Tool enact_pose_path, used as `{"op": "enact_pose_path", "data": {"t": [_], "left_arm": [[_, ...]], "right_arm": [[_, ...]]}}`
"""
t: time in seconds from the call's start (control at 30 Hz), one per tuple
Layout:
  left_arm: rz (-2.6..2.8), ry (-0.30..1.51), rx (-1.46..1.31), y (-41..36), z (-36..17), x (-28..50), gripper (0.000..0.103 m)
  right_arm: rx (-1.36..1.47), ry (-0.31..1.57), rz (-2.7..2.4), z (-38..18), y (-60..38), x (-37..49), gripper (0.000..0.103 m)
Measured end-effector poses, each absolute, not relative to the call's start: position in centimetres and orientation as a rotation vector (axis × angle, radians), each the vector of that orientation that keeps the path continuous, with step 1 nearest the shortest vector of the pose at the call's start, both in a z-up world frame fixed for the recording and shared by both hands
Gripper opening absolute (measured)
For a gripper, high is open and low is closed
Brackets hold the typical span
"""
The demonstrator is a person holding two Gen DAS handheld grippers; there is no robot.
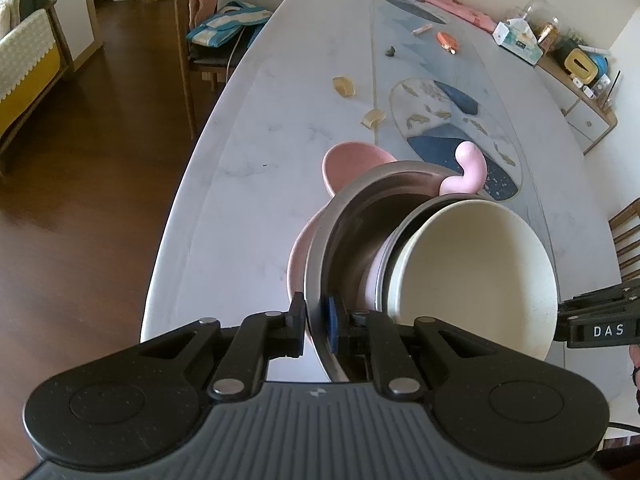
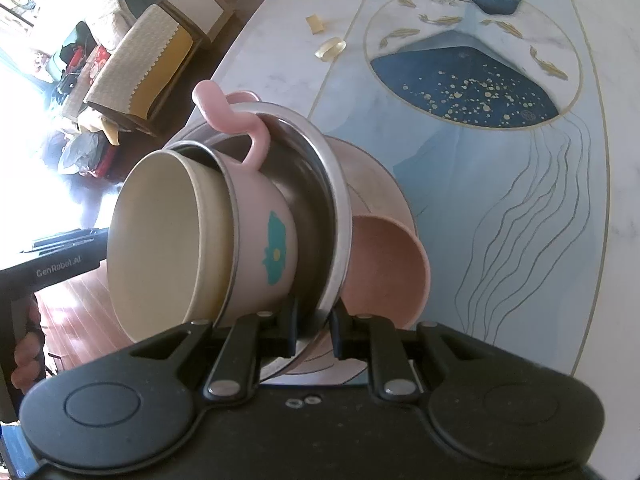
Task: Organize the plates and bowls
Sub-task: 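Lift the whole dish stack with both grippers and carry it along the table, then lower the dish stack onto the table and open both grippers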
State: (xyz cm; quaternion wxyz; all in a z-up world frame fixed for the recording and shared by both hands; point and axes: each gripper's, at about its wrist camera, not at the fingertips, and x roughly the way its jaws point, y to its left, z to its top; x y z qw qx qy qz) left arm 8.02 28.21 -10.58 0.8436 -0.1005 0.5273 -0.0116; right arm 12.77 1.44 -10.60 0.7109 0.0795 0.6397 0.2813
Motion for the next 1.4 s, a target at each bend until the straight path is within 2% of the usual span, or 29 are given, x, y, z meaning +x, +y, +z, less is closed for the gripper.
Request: {"op": "enact_pose_path", "data": {"t": [0.2, 0.9, 1.0, 1.23, 1.4], "left_arm": [[-0.026, 1.113, -0.195, 28.2, -10.6, 8.2, 0.011], [-0.034, 1.092, -0.175, 28.5, -9.5, 7.6, 0.012], [-0.028, 1.08, -0.172, 28.6, -9.0, 7.3, 0.019], [-0.018, 0.998, -0.156, 28.8, -7.0, 6.1, 0.05], [-0.002, 0.932, -0.126, 28.2, -5.6, 4.8, 0.053]], "right_arm": [[0.172, 1.404, 0.603, -10.3, 1.1, 13.0, 0.025], [0.181, 1.386, 0.578, -9.9, -0.1, 12.7, 0.028], [0.186, 1.363, 0.582, -9.2, -0.5, 12.5, 0.03], [0.174, 1.294, 0.593, -7.4, -1.0, 11.9, 0.04], [0.16, 1.225, 0.599, -6.1, -1.4, 11.3, 0.048]]}}
